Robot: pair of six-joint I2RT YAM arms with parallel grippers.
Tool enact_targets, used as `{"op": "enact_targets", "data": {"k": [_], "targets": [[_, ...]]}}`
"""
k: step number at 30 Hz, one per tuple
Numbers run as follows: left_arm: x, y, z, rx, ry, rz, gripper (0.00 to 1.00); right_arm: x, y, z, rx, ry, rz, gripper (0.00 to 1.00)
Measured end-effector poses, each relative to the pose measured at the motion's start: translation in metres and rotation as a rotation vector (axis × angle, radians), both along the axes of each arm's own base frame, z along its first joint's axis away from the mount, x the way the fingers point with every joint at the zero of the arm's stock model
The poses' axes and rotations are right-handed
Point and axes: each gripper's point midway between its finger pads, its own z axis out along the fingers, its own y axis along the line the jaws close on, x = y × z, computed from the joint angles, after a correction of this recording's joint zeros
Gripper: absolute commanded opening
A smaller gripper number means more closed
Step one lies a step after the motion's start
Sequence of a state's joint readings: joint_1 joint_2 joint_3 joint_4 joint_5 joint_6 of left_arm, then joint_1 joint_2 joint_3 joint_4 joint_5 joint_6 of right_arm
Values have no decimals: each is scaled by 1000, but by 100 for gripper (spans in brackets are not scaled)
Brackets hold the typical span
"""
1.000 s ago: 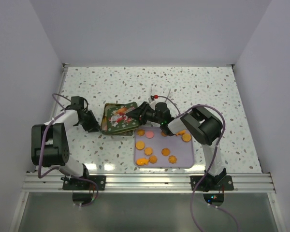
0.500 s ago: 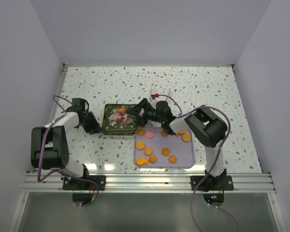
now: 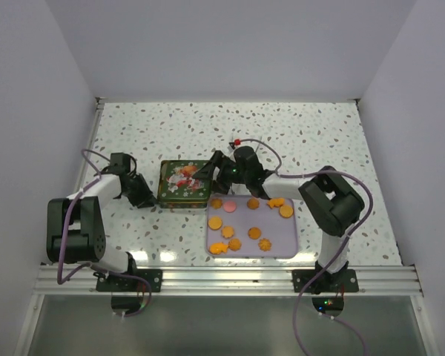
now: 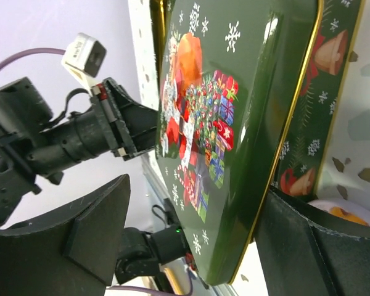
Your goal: Pack the cookies
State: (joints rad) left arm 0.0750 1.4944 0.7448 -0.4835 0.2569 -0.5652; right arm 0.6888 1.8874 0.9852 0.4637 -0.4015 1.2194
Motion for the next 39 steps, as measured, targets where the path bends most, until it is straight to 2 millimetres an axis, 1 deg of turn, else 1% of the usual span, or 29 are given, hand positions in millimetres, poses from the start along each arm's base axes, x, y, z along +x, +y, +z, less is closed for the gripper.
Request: {"op": "enact_targets", "data": {"k": [6, 8, 11, 13, 21, 26, 27, 28, 31, 35, 39], "targets": [[-1, 0, 4, 1, -13, 0, 27, -3, -8, 0, -71, 1, 2, 79], [-1, 0, 4, 1, -16, 0, 27, -6, -18, -11, -136, 23, -13, 79], [-2, 0, 4, 1, -17, 0, 27, -13, -32, -33, -226, 75, -24, 78], [-4, 0, 3, 0, -12, 0, 27, -17, -38, -41, -258, 91, -27, 77], [-11, -2, -1, -7, 1, 1, 26, -18, -43, -44, -288, 98, -41, 70], [-12, -3, 0, -11, -1, 0, 26, -16, -41, -42, -290, 100, -41, 66], [-13, -3, 0, -11, -1, 0, 26, -15, -39, -39, -286, 97, -40, 64], [-13, -3, 0, -12, -2, 0, 26, -14, -38, -37, -282, 94, -40, 59], [-14, -4, 1, -15, -2, 6, 26, -11, -28, -27, -265, 77, -33, 54], [-14, -5, 3, -16, -7, 8, 26, -11, -9, -19, -248, 59, -7, 52], [-18, -5, 6, 2, 4, 5, 26, -13, -3, -21, -252, 65, 0, 52]]}}
